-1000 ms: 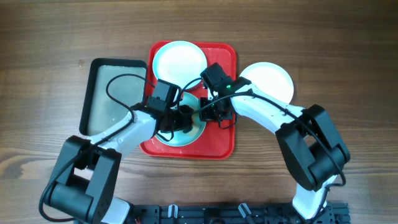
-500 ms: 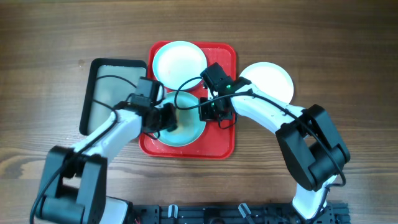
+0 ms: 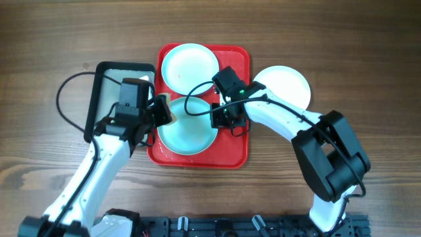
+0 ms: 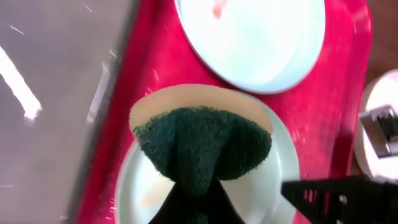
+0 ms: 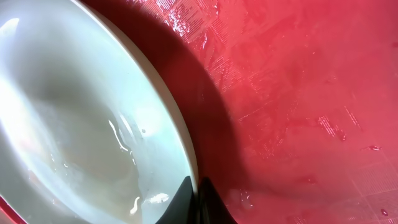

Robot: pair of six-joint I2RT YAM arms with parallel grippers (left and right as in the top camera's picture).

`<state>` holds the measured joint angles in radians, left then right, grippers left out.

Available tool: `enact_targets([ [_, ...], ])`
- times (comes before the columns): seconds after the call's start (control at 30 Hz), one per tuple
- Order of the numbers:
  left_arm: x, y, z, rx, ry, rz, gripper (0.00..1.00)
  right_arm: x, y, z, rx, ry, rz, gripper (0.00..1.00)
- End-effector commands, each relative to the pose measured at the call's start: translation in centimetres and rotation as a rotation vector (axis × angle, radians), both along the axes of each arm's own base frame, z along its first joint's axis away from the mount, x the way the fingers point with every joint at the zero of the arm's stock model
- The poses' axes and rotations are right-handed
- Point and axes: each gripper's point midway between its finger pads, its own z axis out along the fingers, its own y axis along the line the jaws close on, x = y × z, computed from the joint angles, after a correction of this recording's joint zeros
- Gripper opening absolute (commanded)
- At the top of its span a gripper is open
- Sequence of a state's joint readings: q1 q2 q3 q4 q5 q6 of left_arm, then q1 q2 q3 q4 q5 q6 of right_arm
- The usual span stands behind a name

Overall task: Clean dirty plates on tray and stack at the side
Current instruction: 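Move the sponge back over the black tray with the left gripper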

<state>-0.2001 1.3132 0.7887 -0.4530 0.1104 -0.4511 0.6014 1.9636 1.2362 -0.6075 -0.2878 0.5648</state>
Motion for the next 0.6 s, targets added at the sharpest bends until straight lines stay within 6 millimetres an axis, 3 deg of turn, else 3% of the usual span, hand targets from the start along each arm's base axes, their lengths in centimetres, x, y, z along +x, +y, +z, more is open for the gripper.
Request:
enact_targets([
  [0.0,0.7,4.6,0.7,0.228,-0.070,0.128,0.04,-0.2,0.0,-0.4,-0.006,0.011,-0.006,0.04],
  [0.1,0.8,6.8,0.9,0.333,-0.080,0.199,0.04,-0.2,0.0,-0.4,-0.007,0.010,-0.006,0.04],
  [0.27,0.7,8.7,1.1,0.428,-0.083,0.259,0.04,-0.1,0.1,-0.4,-0.005,0.007,-0.006,0.04],
  [0.47,0.5,9.5,0.1,0.469,-0.050,0.278,0.04,-0.1,0.1,-0.4,-0.006,0.006,-0.006,0.04],
  [0.57,0.5,9.8,-0.7,0.467,-0.021,0.282,0.06,0.1,-0.1,-0.5,-0.019,-0.007,-0.011,0.09],
])
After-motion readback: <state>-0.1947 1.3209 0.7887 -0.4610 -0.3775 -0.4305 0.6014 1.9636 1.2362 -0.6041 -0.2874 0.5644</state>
